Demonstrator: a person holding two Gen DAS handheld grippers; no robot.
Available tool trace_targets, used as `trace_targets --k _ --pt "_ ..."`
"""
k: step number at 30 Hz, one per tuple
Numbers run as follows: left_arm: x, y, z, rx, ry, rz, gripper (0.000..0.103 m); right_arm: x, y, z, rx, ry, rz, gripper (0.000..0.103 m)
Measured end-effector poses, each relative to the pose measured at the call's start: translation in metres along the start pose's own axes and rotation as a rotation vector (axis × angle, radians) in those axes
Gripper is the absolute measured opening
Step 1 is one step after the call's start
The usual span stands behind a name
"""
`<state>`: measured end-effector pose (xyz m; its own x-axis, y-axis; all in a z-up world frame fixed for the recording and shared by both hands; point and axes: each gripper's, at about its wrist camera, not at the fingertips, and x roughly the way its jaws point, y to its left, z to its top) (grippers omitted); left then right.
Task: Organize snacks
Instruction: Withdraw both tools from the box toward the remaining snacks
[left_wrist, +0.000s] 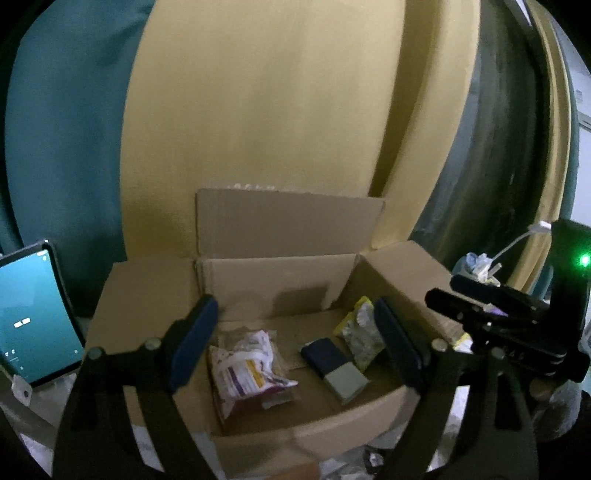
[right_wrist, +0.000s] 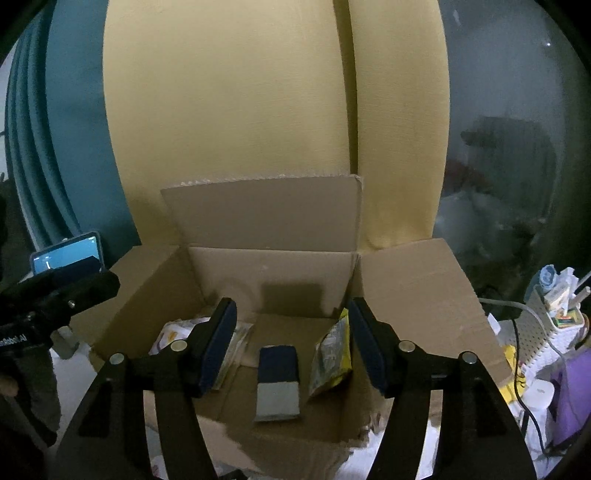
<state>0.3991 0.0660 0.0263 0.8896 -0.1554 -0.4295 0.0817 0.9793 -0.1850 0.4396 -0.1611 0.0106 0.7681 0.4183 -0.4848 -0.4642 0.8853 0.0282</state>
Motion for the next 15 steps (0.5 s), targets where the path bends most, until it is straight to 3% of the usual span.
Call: trace_targets --k 15 --pt "-0.083 -0.038 -0.011 0.048 -0.075 -0.047 0.087 -0.079 0.007 -0.016 0.0 -0.05 -0.021 0.066"
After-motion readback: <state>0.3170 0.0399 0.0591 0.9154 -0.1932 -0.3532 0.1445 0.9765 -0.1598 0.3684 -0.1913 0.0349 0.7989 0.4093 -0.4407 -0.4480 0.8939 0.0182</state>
